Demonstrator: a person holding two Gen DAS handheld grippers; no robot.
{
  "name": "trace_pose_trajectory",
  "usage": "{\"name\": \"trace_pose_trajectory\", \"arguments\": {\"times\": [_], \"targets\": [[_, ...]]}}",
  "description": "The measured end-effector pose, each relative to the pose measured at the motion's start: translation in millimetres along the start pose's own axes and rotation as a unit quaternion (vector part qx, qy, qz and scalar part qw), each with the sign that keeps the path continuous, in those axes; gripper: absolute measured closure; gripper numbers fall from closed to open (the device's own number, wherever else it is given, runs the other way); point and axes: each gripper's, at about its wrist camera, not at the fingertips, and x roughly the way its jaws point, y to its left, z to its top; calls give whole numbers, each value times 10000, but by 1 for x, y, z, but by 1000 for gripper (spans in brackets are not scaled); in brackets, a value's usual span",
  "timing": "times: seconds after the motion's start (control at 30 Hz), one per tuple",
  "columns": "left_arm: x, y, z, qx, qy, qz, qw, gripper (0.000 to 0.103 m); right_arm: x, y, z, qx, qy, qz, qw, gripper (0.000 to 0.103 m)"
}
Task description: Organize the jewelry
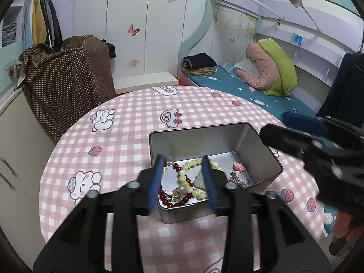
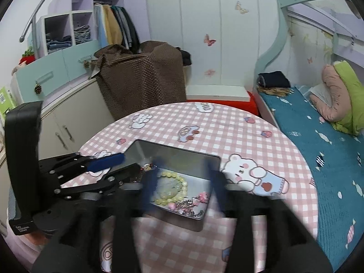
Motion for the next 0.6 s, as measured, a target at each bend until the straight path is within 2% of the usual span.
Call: {"name": "trace_pose_trajectory", "arguments": {"times": [0.03,0.07,0.1,0.6], "targets": [[-1,0,0,-16,-21,-74,10000,53,0,-1,0,-1,1,-8,10000,38],[-2,0,0,-17,-51,-44,10000,39,0,-2,0,14,18,4,10000,38],[-3,-1,1,9,-99,45,9999,35,0,-3,-1,22,30,-15,10000,38],[-7,-1,1,-16,-85,117,9999,35,-2,-8,-6,104,81,-101,9999,33]]}}
